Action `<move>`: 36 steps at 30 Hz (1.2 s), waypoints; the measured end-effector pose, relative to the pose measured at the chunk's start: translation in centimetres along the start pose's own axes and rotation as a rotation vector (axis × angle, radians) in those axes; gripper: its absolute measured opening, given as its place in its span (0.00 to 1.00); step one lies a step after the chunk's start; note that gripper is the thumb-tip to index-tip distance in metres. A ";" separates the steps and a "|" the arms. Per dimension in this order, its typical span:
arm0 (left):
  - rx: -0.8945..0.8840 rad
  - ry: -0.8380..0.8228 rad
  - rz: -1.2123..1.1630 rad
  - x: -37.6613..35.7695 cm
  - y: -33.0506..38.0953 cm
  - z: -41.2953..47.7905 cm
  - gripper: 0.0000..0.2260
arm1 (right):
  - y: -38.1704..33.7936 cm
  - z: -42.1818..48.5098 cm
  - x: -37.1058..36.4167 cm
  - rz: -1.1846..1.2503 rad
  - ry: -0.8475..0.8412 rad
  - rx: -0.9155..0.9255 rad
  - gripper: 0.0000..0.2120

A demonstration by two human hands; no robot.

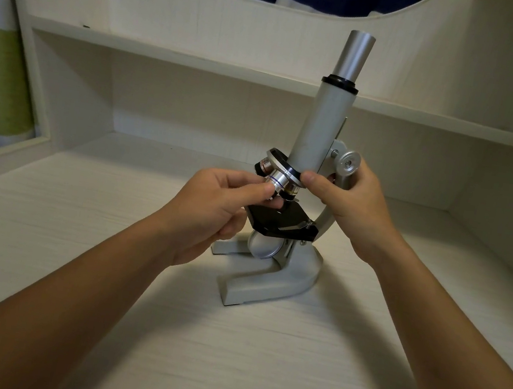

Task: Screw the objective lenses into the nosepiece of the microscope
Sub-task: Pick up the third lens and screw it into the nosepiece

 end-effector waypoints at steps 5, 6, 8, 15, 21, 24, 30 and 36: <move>0.003 0.011 -0.017 0.0 0.0 0.0 0.09 | -0.1 0.0 0.0 -0.003 -0.004 -0.005 0.34; 0.019 -0.014 -0.030 -0.1 -0.1 0.0 0.12 | -0.1 0.0 0.0 -0.005 -0.003 -0.005 0.34; 0.050 -0.055 -0.056 -0.3 -0.2 0.0 0.16 | -0.1 -0.1 0.0 0.001 0.004 0.000 0.35; -0.015 0.026 0.013 0.2 0.0 0.0 0.09 | -0.1 0.0 0.0 0.000 0.000 -0.001 0.32; 0.087 -0.078 -0.020 -0.5 -0.3 -0.1 0.17 | 0.0 -0.1 0.1 0.007 0.010 0.004 0.36; 0.060 -0.070 0.019 -0.6 -0.3 -0.1 0.16 | 0.1 -0.1 0.1 -0.002 0.015 0.005 0.36; -0.048 0.049 0.041 -0.2 0.1 0.0 0.07 | 0.3 0.1 0.1 0.001 0.004 -0.005 0.38; 0.074 -0.077 -0.010 -0.8 -0.3 -0.1 0.18 | 0.4 0.1 0.1 0.022 0.004 0.002 0.36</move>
Point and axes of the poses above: each hand's wrist, its own z-axis towards the middle knuckle, its own x-axis out of the back of the hand, y = z × x, the point moved 5 cm from there along z, towards the middle knuckle, and after that the axes turned 10 degrees about -y, right-handed, at the moved point
